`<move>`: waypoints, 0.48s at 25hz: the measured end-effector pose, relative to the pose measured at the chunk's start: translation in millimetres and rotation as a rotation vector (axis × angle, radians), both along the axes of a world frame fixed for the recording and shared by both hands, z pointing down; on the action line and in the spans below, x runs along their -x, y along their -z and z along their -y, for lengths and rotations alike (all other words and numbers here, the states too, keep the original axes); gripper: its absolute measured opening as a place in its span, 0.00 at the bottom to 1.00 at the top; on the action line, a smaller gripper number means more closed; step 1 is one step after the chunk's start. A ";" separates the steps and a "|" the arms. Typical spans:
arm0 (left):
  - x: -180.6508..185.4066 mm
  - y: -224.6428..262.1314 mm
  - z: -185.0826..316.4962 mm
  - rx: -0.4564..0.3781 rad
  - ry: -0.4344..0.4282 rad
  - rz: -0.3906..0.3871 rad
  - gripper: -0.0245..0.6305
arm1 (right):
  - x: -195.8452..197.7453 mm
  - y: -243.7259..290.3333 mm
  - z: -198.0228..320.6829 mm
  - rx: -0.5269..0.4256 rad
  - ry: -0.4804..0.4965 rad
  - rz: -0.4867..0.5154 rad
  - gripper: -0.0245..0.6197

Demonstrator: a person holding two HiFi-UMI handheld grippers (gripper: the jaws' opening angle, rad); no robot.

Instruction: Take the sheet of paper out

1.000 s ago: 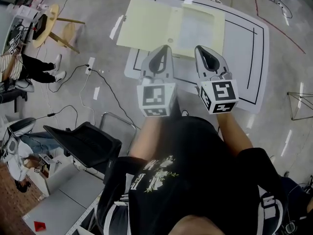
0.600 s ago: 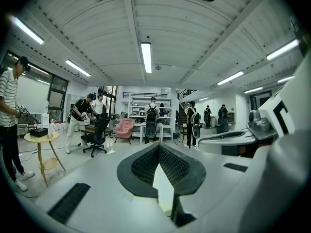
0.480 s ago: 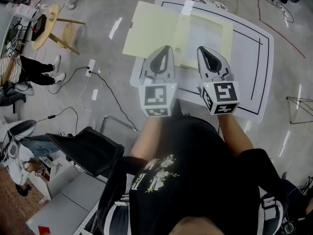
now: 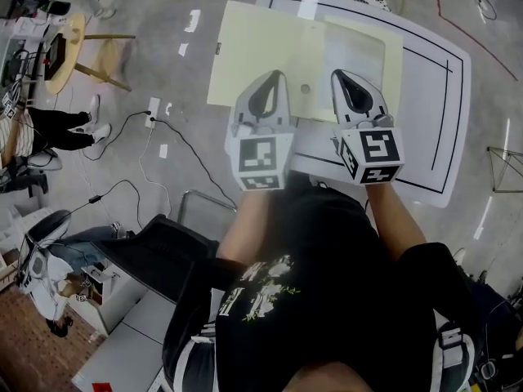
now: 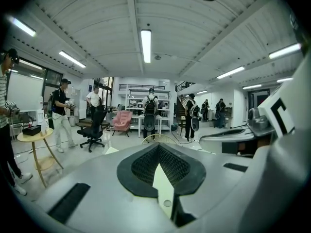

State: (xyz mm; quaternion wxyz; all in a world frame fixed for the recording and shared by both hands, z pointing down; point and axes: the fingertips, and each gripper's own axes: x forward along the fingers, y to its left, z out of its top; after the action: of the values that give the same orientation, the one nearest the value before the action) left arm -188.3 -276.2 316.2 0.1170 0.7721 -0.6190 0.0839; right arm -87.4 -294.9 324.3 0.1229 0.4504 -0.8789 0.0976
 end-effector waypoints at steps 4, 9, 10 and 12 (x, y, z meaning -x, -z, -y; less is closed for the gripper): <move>1.4 -11.7 19.9 0.028 -0.031 -0.006 0.04 | 2.4 -11.7 15.3 0.031 -0.027 -0.013 0.04; 4.2 -23.0 40.4 0.045 -0.057 -0.016 0.04 | 7.0 -27.0 31.7 0.063 -0.047 -0.036 0.04; 6.0 -25.7 43.8 0.051 -0.063 -0.017 0.04 | 9.6 -29.9 34.8 0.069 -0.049 -0.040 0.04; 9.5 -33.7 49.9 0.073 -0.077 -0.029 0.04 | 15.7 -36.1 40.9 0.082 -0.056 -0.046 0.04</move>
State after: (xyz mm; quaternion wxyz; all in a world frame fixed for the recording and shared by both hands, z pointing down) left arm -197.8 -326.1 349.9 0.1507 0.7917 -0.5835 0.0997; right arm -103.1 -335.9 360.4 0.1584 0.4715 -0.8583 0.1265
